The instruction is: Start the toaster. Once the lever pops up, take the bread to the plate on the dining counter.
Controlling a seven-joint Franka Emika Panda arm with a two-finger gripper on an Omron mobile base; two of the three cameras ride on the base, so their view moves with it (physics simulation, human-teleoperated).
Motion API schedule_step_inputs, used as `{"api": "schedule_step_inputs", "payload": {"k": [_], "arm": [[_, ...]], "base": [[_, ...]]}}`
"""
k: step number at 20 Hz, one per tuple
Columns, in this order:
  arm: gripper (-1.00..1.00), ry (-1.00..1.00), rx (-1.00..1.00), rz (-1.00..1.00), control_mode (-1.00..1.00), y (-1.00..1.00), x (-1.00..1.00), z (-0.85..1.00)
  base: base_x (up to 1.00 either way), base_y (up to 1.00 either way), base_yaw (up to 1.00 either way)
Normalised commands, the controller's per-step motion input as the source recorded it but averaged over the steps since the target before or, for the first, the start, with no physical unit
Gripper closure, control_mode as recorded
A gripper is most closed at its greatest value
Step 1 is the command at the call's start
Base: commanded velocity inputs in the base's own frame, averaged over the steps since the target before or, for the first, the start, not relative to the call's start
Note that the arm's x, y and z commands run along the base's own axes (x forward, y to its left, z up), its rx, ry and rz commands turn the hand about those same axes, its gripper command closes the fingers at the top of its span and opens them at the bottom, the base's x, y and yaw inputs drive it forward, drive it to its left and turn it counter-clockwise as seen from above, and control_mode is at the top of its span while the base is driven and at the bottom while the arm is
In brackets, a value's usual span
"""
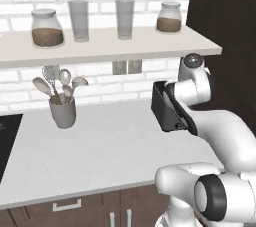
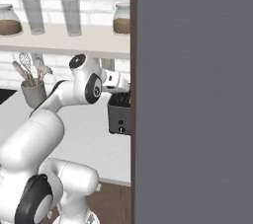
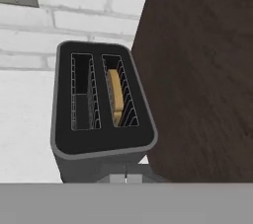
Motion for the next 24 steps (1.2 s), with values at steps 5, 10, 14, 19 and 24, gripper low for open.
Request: {"api": "schedule_step_inputs", "payload": {"k": [5, 10, 14, 19, 24], "arm": [[-1.0, -0.13, 0.0, 0.0, -1.0, 0.0, -0.03, 0.0], [-1.0, 0.03, 0.02, 0.0, -1.0, -0.05, 0.04, 0.29], [-1.0, 0.08, 0.01, 0.0, -1.0, 0.0, 0.0, 0.01], [-1.0, 0.09, 0.0, 0.0, -1.0, 0.0, 0.01, -0.27], [-1.0, 0.0, 0.0, 0.0, -1.0, -0.02, 0.0, -0.41]], "base": [[0.0, 0.0, 0.0], [0.0, 0.0, 0.0], [0.0, 0.0, 0.0], [0.0, 0.0, 0.0], [0.0, 0.0, 0.0]]}}
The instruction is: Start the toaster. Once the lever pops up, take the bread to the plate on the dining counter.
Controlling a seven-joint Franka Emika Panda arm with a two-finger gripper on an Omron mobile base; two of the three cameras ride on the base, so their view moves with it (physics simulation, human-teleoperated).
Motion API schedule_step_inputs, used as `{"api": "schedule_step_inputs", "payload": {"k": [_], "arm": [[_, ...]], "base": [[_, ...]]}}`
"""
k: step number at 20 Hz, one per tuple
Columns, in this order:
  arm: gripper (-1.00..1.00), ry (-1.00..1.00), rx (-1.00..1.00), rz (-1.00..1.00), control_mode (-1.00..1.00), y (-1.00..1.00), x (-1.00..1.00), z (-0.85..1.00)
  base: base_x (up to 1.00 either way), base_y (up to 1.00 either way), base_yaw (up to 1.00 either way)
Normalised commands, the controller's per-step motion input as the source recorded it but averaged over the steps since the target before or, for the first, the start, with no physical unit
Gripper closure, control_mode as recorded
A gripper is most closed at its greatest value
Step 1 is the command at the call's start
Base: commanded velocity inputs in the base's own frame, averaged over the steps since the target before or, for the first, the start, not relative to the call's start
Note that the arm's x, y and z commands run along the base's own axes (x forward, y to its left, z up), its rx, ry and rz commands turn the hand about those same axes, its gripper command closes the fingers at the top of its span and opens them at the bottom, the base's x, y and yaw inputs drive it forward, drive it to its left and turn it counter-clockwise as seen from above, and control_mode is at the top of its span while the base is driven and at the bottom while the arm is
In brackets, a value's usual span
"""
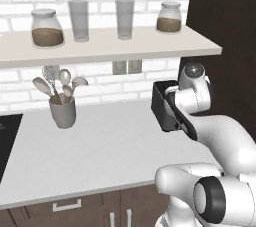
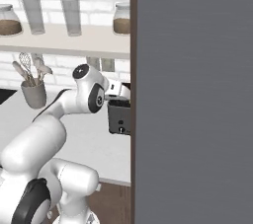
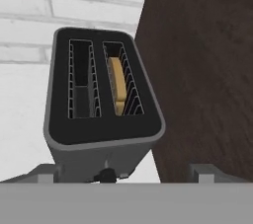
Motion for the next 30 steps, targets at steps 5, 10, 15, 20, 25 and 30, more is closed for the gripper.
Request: {"api": "schedule_step_inputs", "payload": {"k": [5, 10, 15, 20, 25, 30], "arm": [[-1.0, 0.0, 0.01, 0.0, -1.0, -0.23, 0.08, -0.07], [-1.0, -0.01, 0.0, 0.0, -1.0, -0.21, 0.18, 0.0], [-1.0, 0.0, 0.0, 0.0, -1.0, -0.01, 0.36, 0.0], [-1.0, 0.0, 0.0, 0.0, -1.0, 0.0, 0.33, 0.0], [-1.0, 0.0, 0.0, 0.0, -1.0, 0.0, 0.11, -0.01], [-1.0, 0.0, 0.0, 0.0, -1.0, 0.0, 0.04, -0.13]], "base": [[0.0, 0.0, 0.0], [0.0, 0.0, 0.0], [0.0, 0.0, 0.0], [0.0, 0.0, 0.0], [0.0, 0.0, 0.0], [0.0, 0.0, 0.0]]}}
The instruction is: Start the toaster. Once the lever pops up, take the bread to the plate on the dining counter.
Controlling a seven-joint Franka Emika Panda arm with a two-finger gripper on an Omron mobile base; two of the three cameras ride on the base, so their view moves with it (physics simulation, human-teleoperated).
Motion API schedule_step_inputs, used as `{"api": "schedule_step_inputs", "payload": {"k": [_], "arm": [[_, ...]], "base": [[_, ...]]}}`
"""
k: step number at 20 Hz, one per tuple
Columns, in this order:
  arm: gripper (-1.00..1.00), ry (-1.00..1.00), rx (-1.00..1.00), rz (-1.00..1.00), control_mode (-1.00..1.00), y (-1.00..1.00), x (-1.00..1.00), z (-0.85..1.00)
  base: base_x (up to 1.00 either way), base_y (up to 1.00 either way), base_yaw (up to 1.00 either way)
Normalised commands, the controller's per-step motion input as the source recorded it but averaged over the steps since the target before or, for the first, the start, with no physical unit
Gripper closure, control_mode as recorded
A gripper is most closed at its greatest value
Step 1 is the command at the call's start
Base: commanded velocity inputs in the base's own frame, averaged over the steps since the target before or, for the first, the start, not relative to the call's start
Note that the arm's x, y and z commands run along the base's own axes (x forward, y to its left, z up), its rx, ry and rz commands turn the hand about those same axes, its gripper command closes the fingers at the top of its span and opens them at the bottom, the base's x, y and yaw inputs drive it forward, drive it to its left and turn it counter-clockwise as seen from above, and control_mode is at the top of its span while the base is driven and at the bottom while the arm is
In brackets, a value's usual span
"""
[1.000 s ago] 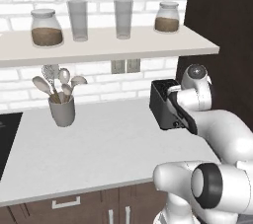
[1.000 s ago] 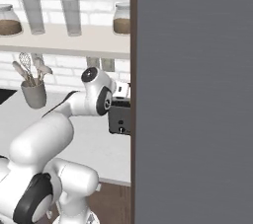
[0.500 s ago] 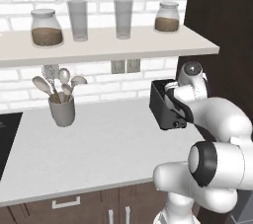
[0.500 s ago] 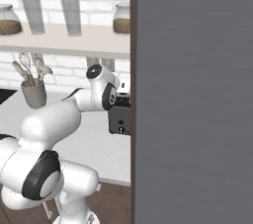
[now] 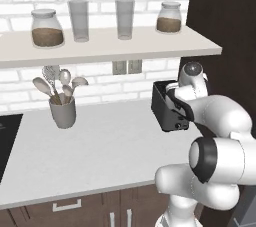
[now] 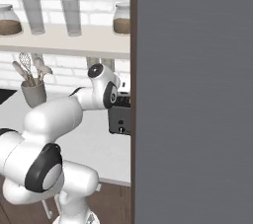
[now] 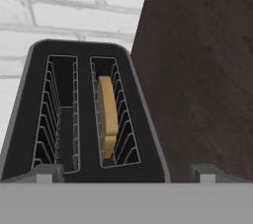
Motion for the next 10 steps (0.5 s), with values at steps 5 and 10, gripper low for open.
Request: {"api": "schedule_step_inputs", "payload": {"k": [5, 10], "arm": [[-1.0, 0.0, 0.03, 0.0, -1.0, 0.0, 0.1, -0.11], [-1.0, 0.0, 0.02, 0.0, -1.0, 0.0, 0.12, -0.1]], "base": [[0.0, 0.0, 0.0], [0.0, 0.0, 0.0]]}}
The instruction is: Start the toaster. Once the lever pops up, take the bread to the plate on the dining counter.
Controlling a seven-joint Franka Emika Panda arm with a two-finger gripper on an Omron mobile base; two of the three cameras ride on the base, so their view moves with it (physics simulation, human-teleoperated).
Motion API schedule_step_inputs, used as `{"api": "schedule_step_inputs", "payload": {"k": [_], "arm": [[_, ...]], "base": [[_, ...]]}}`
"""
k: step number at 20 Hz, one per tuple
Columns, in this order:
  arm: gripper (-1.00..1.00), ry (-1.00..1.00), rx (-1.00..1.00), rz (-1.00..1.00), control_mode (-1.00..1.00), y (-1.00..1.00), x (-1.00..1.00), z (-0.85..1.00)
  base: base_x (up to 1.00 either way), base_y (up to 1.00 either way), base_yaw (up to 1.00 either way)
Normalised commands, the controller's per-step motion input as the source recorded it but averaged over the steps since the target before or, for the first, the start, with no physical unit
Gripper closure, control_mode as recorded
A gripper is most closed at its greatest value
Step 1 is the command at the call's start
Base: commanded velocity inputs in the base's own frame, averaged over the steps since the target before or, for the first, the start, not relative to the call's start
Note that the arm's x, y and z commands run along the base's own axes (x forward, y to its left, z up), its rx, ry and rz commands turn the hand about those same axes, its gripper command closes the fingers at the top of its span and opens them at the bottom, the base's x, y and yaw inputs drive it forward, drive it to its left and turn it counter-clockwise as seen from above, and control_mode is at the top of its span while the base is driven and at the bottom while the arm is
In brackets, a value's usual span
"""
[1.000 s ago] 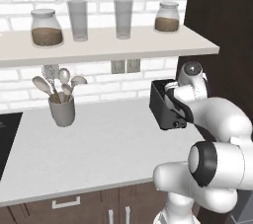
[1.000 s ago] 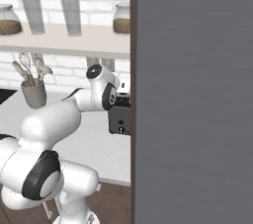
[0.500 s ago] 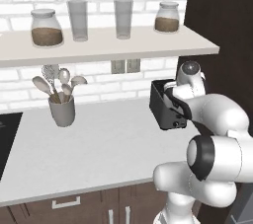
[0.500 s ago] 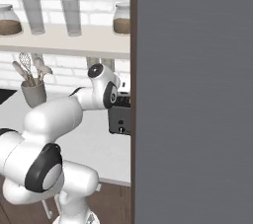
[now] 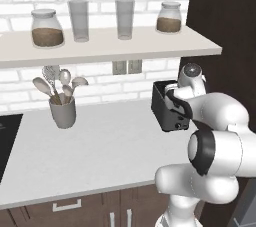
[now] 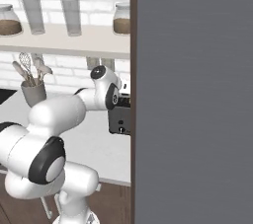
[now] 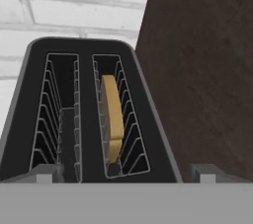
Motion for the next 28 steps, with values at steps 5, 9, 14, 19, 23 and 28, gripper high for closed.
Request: {"api": "schedule_step_inputs", "payload": {"k": [5, 9, 14, 19, 23, 28], "arm": [[-1.0, 0.0, 0.01, 0.0, -1.0, 0.0, 0.13, -0.11], [-1.0, 0.0, 0.0, 0.0, -1.0, 0.0, 0.13, -0.04], [-1.0, 0.0, 0.0, 0.0, -1.0, 0.0, 0.12, 0.0], [-1.0, 0.0, 0.0, 0.0, -1.0, 0.0, 0.1, 0.0], [-1.0, 0.0, 0.0, 0.0, -1.0, 0.0, 0.05, 0.0], [-1.0, 0.0, 0.0, 0.0, -1.0, 0.0, 0.0, 0.0]], "base": [[0.0, 0.0, 0.0], [0.0, 0.0, 0.0], [0.0, 0.0, 0.0], [0.0, 0.0, 0.0], [0.0, 0.0, 0.0], [0.0, 0.0, 0.0]]}}
